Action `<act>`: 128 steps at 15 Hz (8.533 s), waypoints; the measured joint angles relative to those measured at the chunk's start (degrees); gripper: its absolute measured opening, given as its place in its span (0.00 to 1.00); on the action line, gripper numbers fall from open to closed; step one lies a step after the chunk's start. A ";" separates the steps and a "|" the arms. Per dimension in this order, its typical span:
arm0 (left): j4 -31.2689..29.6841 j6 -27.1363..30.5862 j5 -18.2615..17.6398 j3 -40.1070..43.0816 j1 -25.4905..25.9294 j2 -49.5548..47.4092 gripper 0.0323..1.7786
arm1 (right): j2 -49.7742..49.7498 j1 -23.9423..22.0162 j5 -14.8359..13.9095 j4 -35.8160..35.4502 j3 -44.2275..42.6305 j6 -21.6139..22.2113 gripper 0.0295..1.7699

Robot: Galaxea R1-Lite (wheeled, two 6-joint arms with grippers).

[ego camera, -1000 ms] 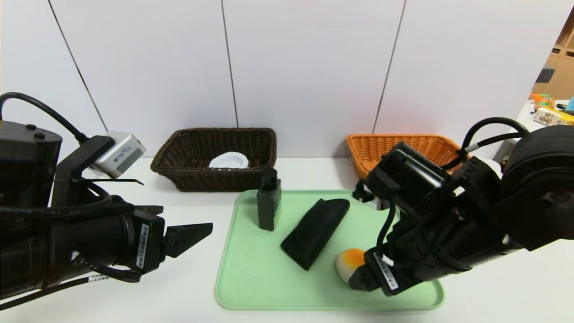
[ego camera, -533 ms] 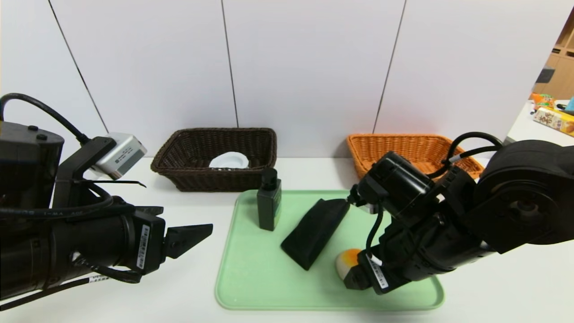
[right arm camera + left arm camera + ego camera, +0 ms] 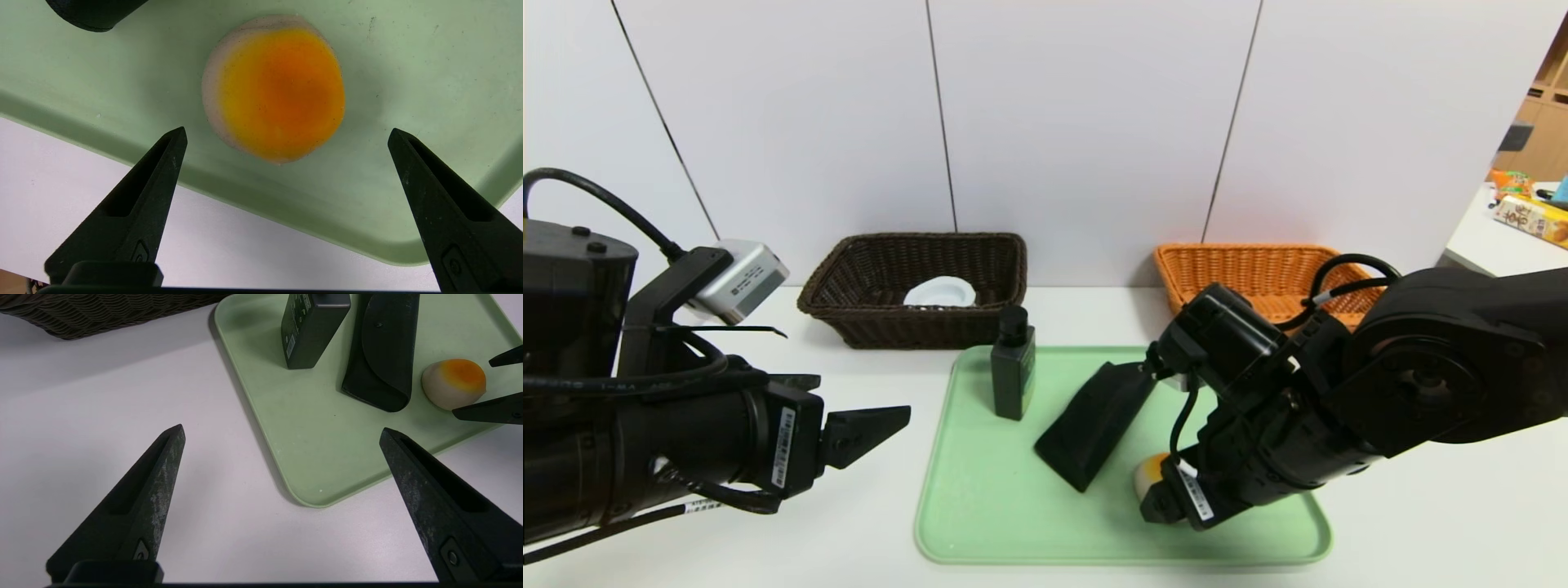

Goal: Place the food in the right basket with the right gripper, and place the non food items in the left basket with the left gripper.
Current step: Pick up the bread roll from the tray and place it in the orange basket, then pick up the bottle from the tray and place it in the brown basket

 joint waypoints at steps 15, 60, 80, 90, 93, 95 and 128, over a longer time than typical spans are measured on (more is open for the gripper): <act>0.00 0.02 -0.17 0.11 -0.05 -0.83 0.95 | 1.97 0.20 -0.41 -2.26 -0.44 -1.66 0.96; -1.13 0.09 -0.83 1.16 -0.09 -1.40 0.95 | -5.40 -23.98 -7.50 -21.25 -22.27 -20.27 0.01; -1.07 0.52 -0.98 2.16 -0.09 -1.76 0.95 | 17.31 -34.89 -4.57 -3.33 -43.45 -16.94 0.01; -1.13 0.52 -0.96 2.22 -0.09 -1.35 0.95 | 20.81 -35.34 -5.21 -3.61 -43.39 -16.88 0.01; -1.13 0.52 -0.96 2.22 -0.09 -1.23 0.95 | 22.10 -35.33 -5.64 -3.69 -43.42 -16.81 0.01; -1.13 0.50 -0.98 2.22 -0.09 -1.13 0.95 | 22.77 -35.33 -5.78 -3.85 -43.42 -16.81 0.01; -1.10 0.61 -0.87 2.10 -0.09 -0.85 0.95 | 21.14 -35.33 -6.08 -3.55 -43.34 -17.34 0.95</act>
